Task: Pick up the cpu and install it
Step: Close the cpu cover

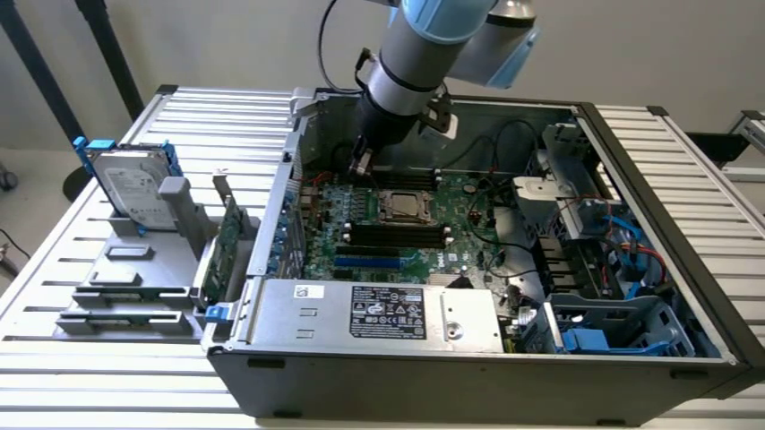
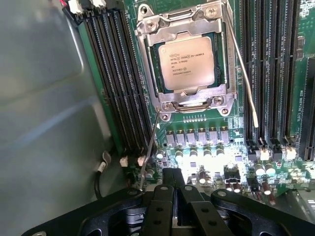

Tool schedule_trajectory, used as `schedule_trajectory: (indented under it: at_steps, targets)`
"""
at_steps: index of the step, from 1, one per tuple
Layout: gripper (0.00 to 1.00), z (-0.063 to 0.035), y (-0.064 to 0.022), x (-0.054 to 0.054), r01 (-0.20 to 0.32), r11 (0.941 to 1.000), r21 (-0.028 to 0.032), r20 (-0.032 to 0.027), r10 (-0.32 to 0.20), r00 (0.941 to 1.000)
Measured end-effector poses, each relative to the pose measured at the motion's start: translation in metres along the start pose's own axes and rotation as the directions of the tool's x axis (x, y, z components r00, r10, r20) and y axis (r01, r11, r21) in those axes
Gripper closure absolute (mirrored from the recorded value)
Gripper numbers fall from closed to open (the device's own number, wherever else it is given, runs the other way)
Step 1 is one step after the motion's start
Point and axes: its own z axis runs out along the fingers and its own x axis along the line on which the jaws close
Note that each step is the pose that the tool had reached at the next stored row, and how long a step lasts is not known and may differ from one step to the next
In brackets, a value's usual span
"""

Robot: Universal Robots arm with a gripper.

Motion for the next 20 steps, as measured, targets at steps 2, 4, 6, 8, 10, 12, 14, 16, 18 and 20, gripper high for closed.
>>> schedule_trajectory:
  at_steps: [2, 4, 6, 8, 10, 12, 14, 16, 18, 20]
  targets:
    - [0.89, -0.0006, -0.001, 0.0, -0.009, 1.0, -0.0009, -0.0061, 0.009, 0.9999]
    - [0.89, -0.0019, -0.0031, -0.001, -0.011, 0.9999, 0.0001, -0.0108, 0.011, 0.9999]
    - [0.89, -0.0035, -0.006, -0.002, -0.011, 0.9999, 0.0015, -0.0152, 0.011, 0.9998]
    - [0.89, -0.0052, -0.009, -0.003, -0.011, 0.9999, 0.0029, -0.0202, 0.011, 0.9997]
    - [0.89, -0.0066, -0.0122, -0.004, -0.011, 0.9999, 0.0039, -0.0244, 0.011, 0.9996]
    - [0.89, -0.0071, -0.0151, -0.005, -0.014, 0.9999, 0.0038, -0.0279, 0.014, 0.9995]
    - [0.89, -0.0073, -0.0171, -0.005, -0.022, 0.9998, 0.0026, -0.0319, 0.022, 0.9993]
    - [0.89, -0.0072, -0.0183, -0.005, -0.037, 0.9993, -0.0002, -0.038, 0.037, 0.9986]
    - [0.89, -0.007, -0.019, -0.005, -0.056, 0.9984, -0.0038, -0.0453, 0.056, 0.9974]
    - [0.89, -0.0068, -0.0195, -0.006, -0.077, 0.997, -0.0076, -0.0531, 0.077, 0.9957]
